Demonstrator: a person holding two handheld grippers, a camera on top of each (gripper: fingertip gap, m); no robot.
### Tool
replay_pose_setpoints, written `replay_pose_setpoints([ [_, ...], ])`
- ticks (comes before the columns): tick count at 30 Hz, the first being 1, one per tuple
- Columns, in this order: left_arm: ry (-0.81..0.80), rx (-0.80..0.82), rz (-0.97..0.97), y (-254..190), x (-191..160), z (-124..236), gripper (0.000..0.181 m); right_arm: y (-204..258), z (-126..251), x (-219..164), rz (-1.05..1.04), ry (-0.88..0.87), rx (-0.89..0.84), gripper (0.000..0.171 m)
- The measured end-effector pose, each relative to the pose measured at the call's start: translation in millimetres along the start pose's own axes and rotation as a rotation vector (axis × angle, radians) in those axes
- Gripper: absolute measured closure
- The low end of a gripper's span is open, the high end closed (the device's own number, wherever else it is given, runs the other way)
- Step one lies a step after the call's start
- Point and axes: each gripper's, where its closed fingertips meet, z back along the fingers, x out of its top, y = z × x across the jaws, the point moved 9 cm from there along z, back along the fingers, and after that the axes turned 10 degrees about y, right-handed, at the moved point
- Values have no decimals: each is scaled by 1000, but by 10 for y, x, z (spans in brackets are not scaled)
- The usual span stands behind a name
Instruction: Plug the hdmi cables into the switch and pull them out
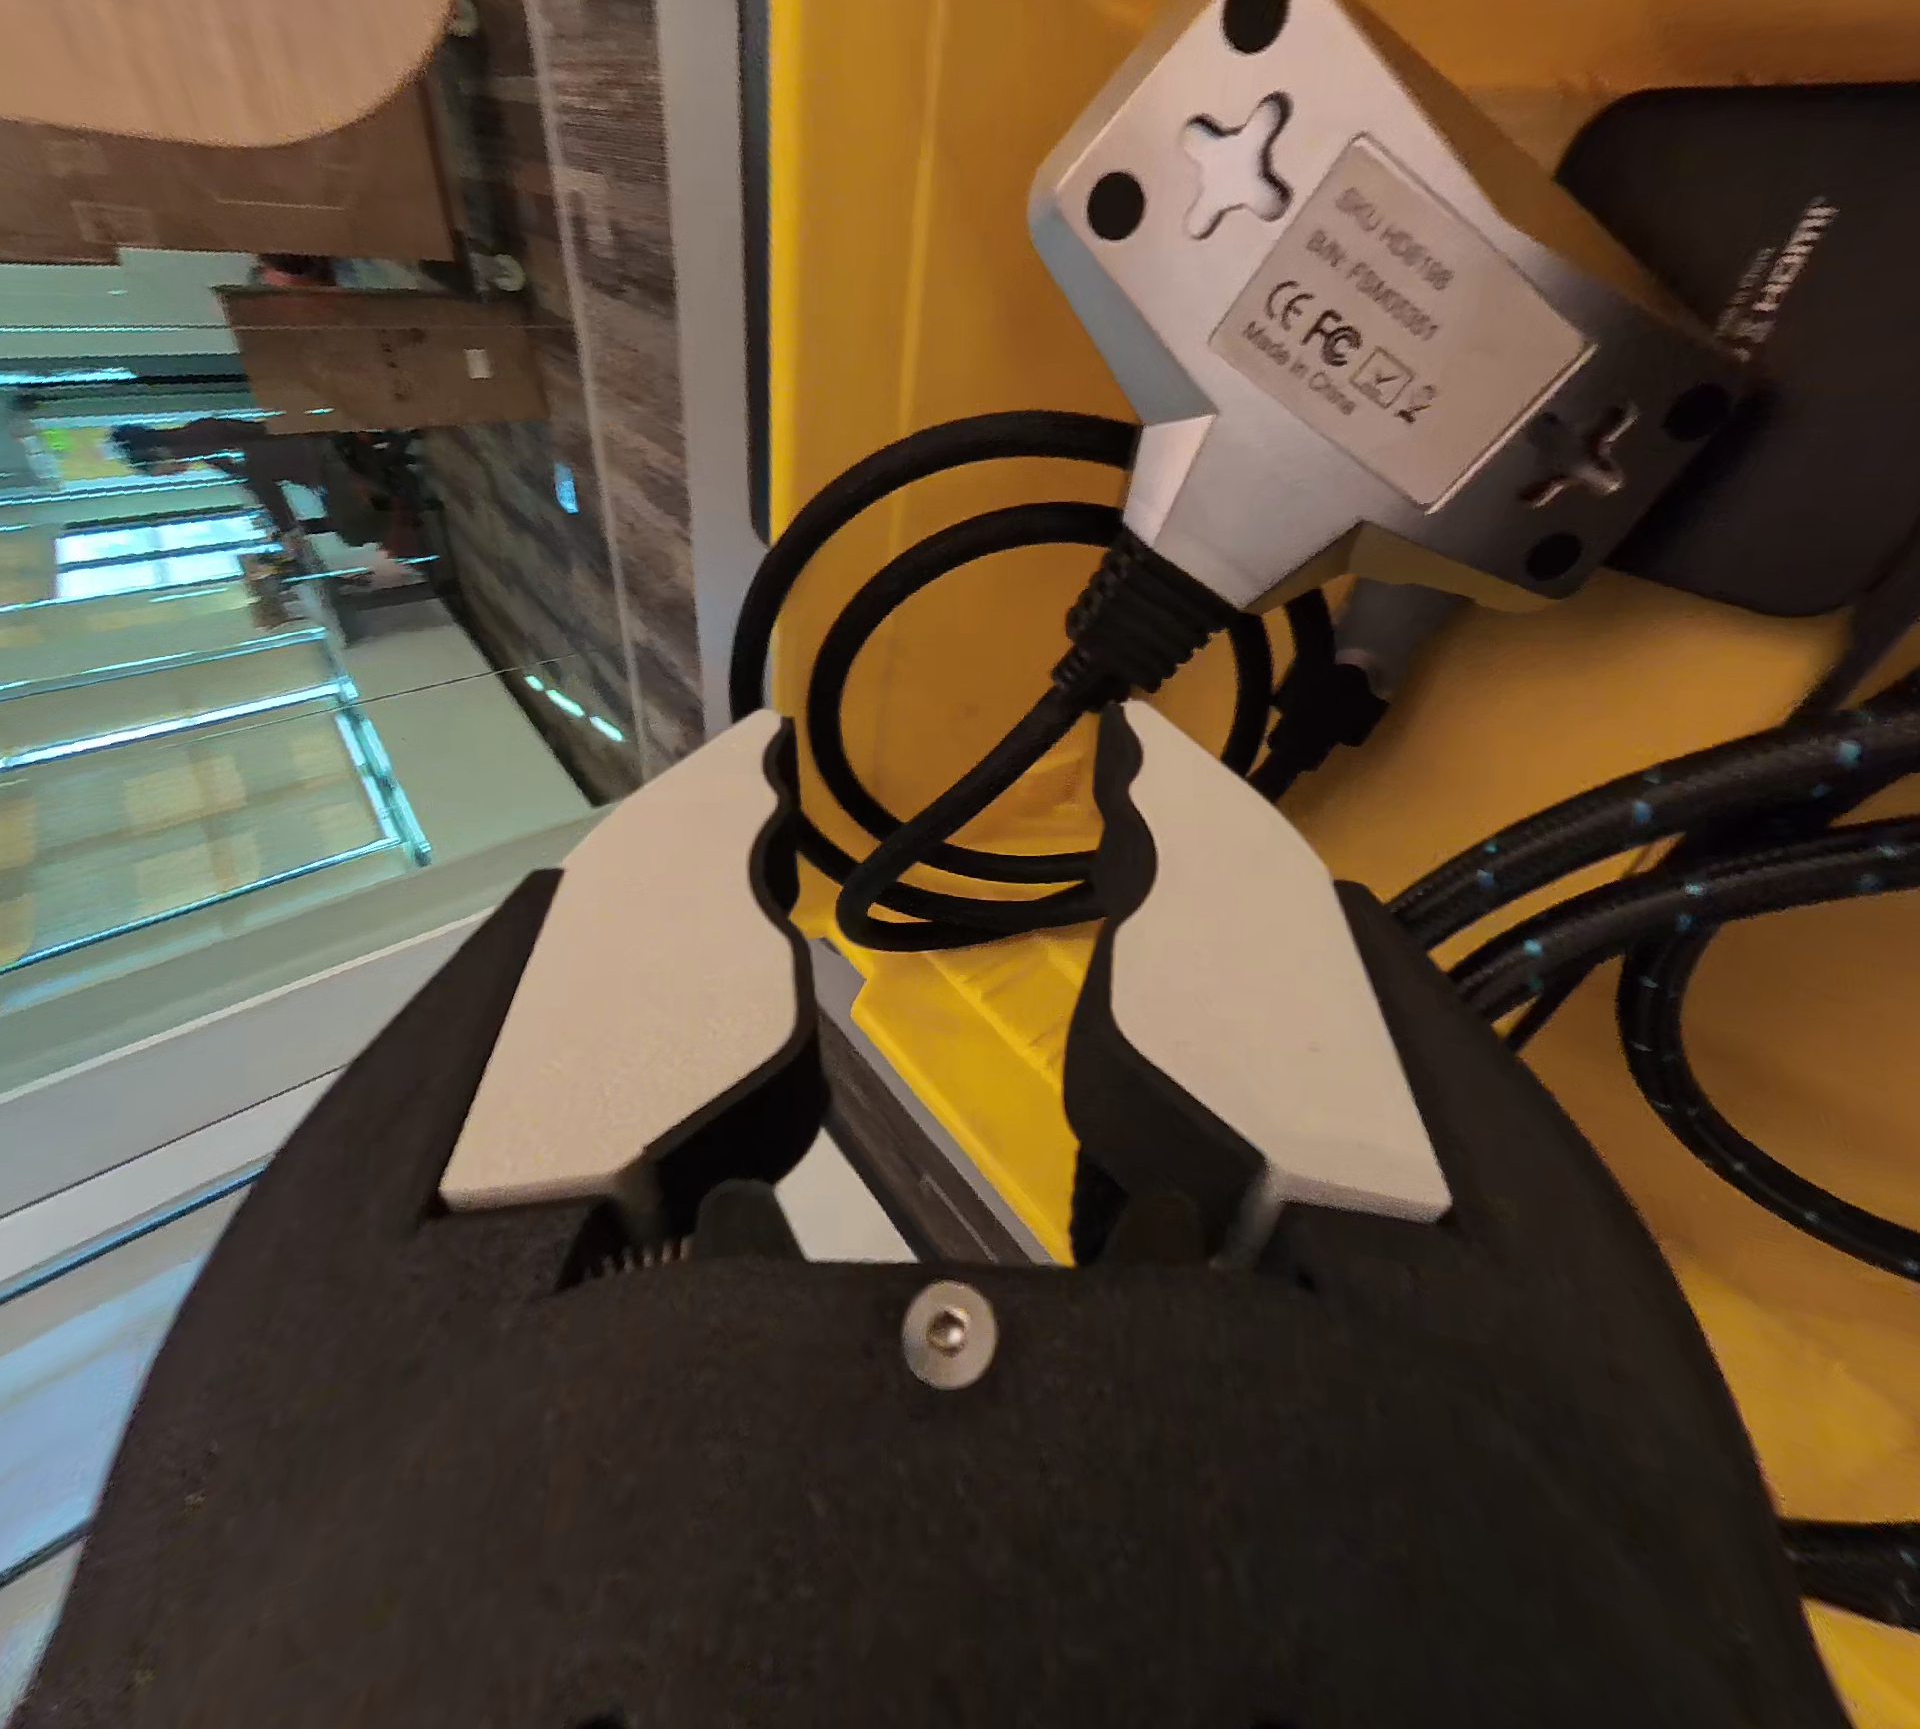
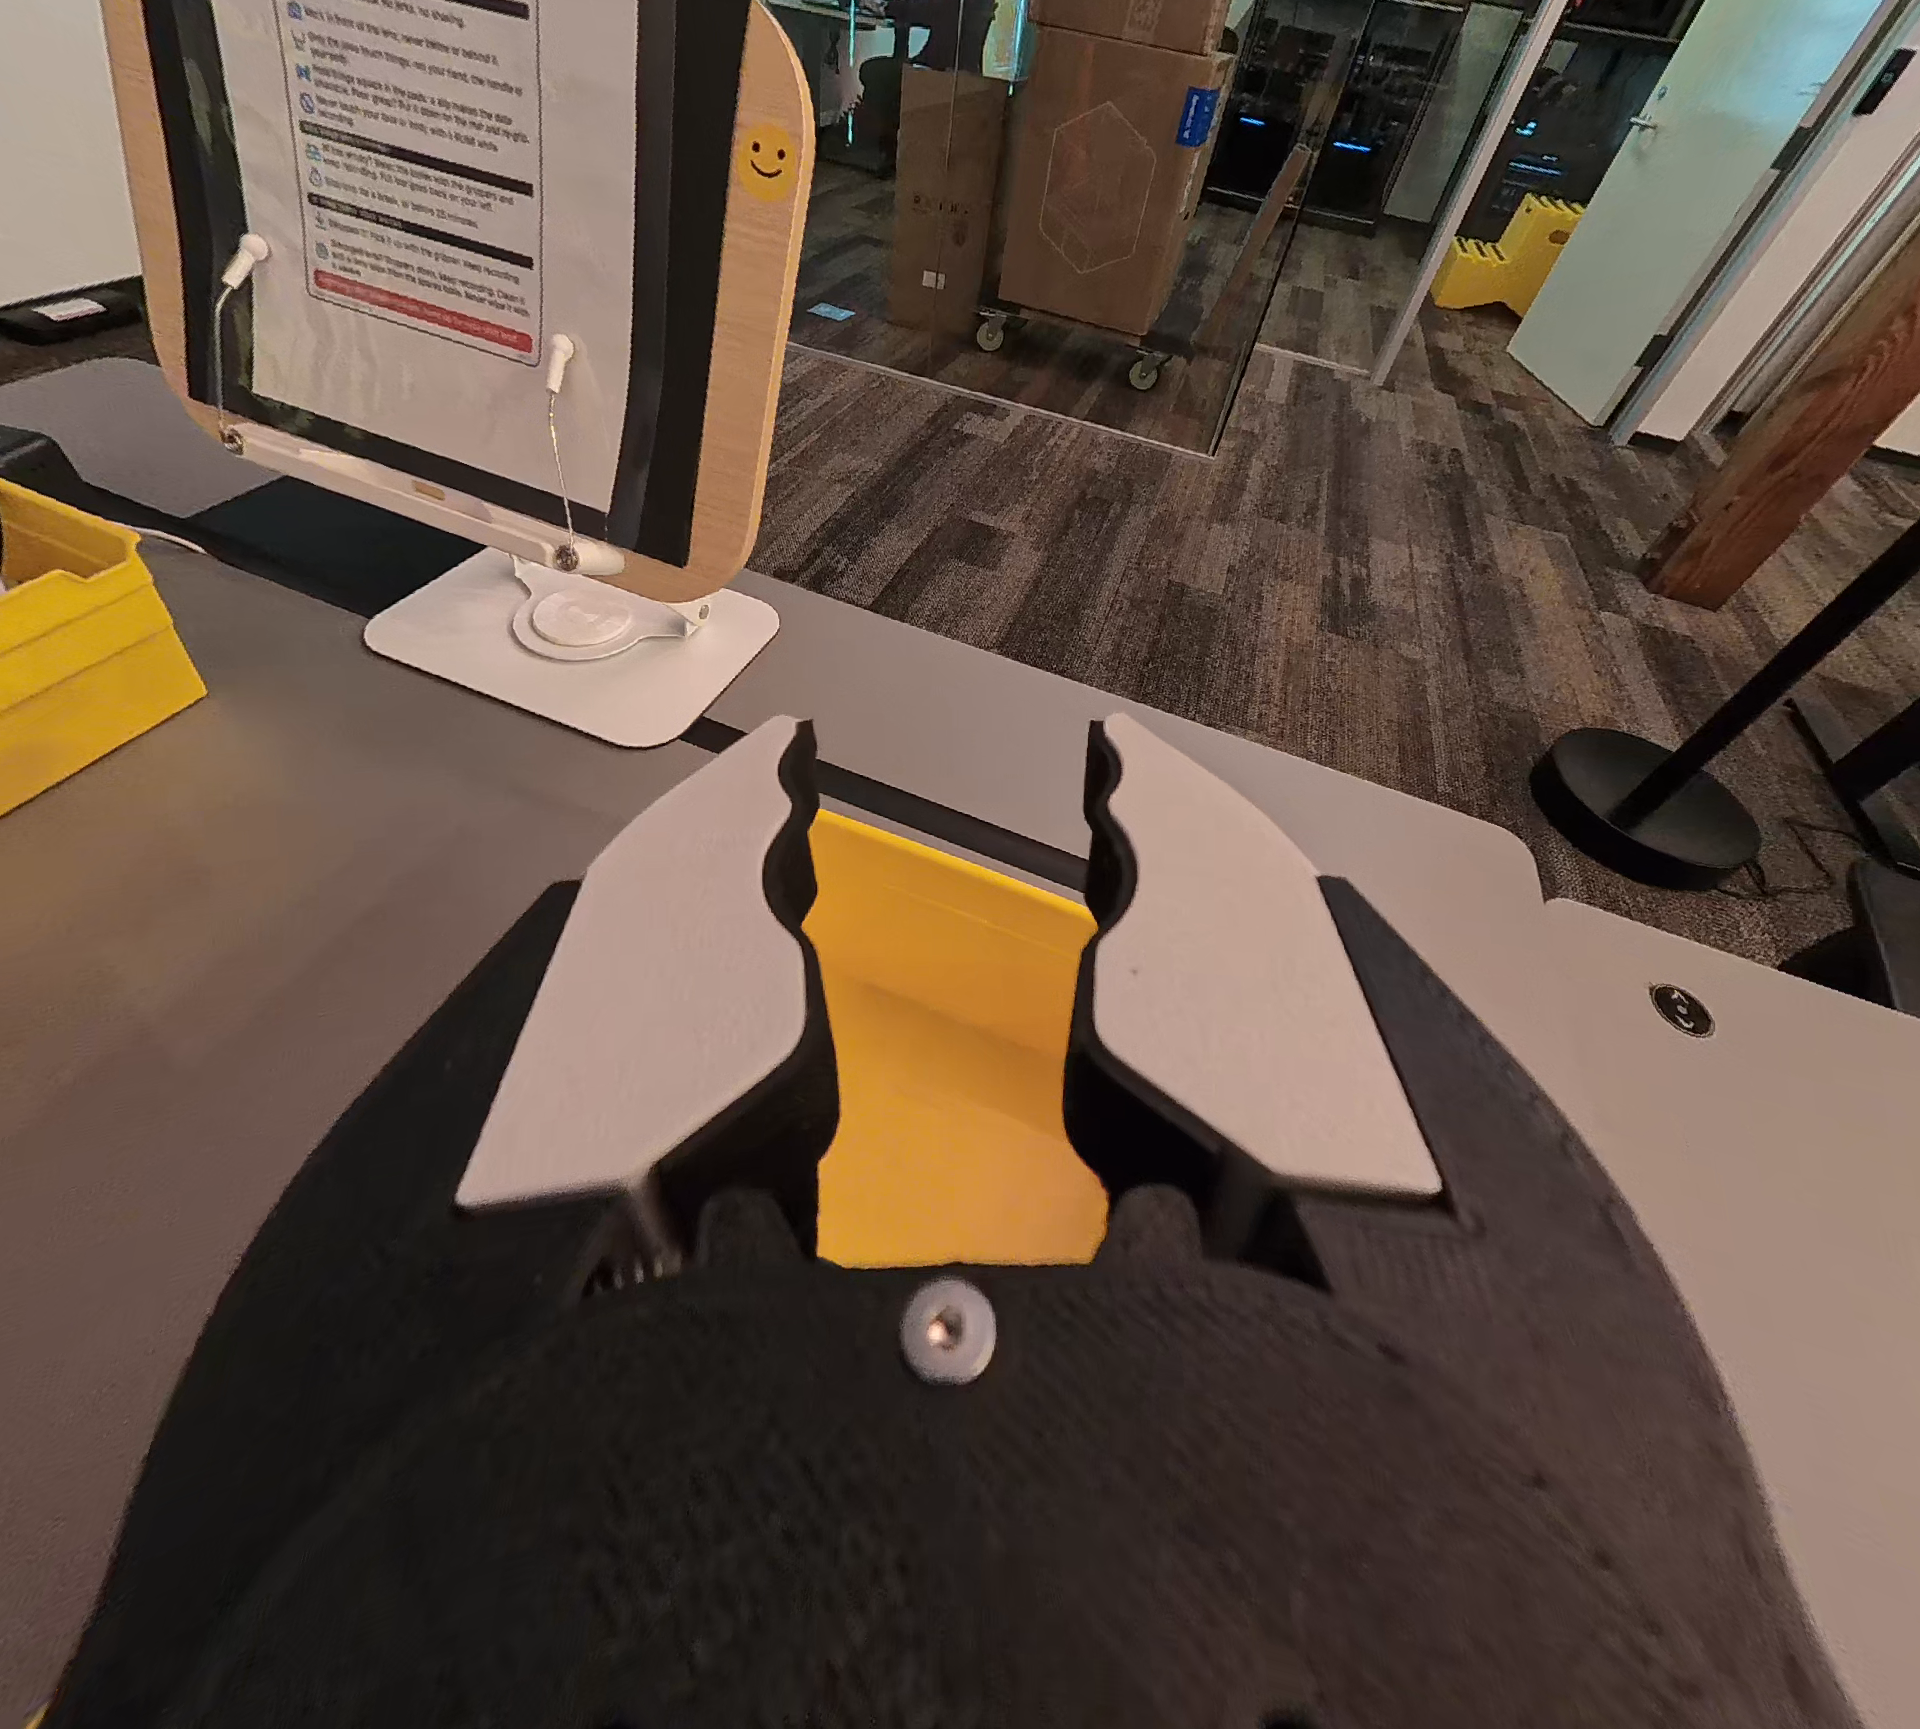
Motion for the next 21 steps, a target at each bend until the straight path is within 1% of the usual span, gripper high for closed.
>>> replay_pose_setpoints([
  [1, 0, -26, -7, 10, 16, -9, 125, 9, 7, 3, 1, 0, 2, 120],
  [4, 24, -89, -43, 50, 63, -46, 123, 27, 18, 1, 7, 1, -1, 120],
  [5, 29, -115, -58, 58, 72, -59, 127, 25, 17, -6, 6, 4, -2, 120],
  [8, 36, -182, -114, 94, 90, -83, 130, 20, 1, -32, -4, 17, 3, 120],
  [10, 52, -219, -205, 92, 109, -98, 128, 39, -11, -37, -6, 21, 18, 120],
  [13, 79, -278, -372, 19, 162, -129, 133, 101, -38, -49, -18, 26, 61, 120],
  [14, 77, -287, -411, 4, 186, -140, 138, 127, -52, -55, -24, 32, 78, 120],
  [15, 76, -302, -433, 0, 205, -157, 139, 152, -66, -61, -28, 37, 87, 120],
  [19, 70, -392, -427, -43, 243, -312, 141, 236, -142, -62, -57, 49, 129, 120],
  [21, 58, -420, -419, -77, 250, -383, 153, 286, -170, -46, -80, 37, 161, 120],
])
